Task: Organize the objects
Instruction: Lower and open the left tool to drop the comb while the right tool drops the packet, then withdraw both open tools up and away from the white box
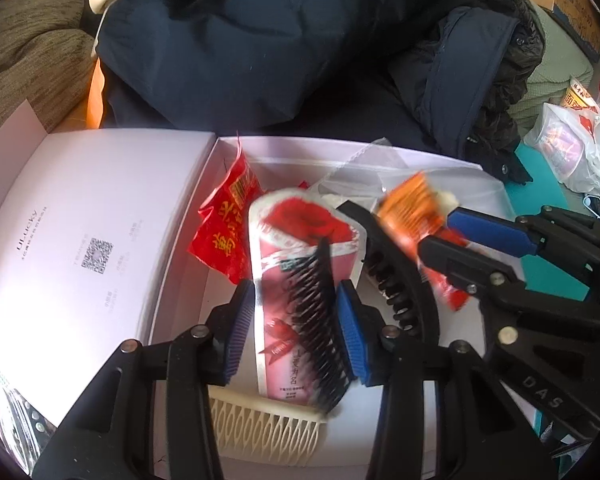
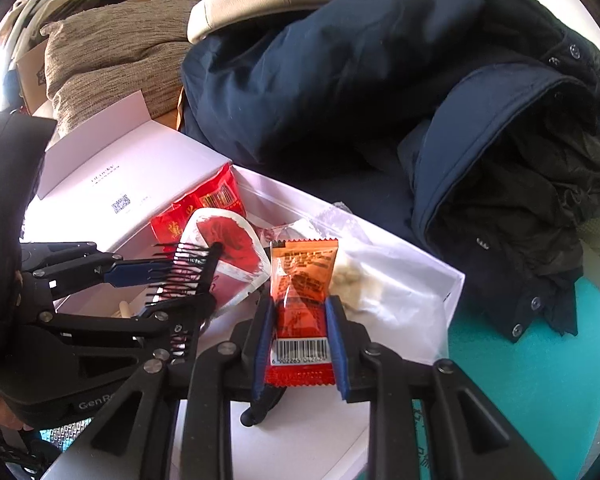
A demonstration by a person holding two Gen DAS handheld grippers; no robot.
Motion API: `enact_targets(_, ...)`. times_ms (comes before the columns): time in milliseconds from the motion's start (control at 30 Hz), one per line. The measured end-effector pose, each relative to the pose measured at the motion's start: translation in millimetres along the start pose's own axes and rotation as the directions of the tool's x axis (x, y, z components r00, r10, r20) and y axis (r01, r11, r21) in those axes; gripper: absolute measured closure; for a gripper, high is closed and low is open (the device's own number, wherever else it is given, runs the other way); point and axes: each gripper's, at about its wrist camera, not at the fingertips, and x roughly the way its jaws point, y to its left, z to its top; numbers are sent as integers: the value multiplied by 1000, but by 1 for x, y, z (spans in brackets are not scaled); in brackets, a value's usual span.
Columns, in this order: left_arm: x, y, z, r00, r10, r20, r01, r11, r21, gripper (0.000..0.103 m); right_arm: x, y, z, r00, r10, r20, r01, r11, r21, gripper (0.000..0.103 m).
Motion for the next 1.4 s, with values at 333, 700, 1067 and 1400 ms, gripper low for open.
enact_targets(333,-8,-12,5,999,39,9,-39,999,6,62,-19,-4,4,999,-50,17,50,999,-2,55)
enact_targets(700,-62,3,19,995,65,74,-65,998,-5,62,-51,7,15,994,-80,67,82,997,-17,55)
enact_targets(1067,-145,17,19,984,93,152,-88,995,-39,49,-103,19,25,982,-135,130,136,991,-1,43)
enact_targets(1400,-208,20,10,969,111,221,-101,993,-55,26,-158,38,29,968,-186,172,184,983,27,33)
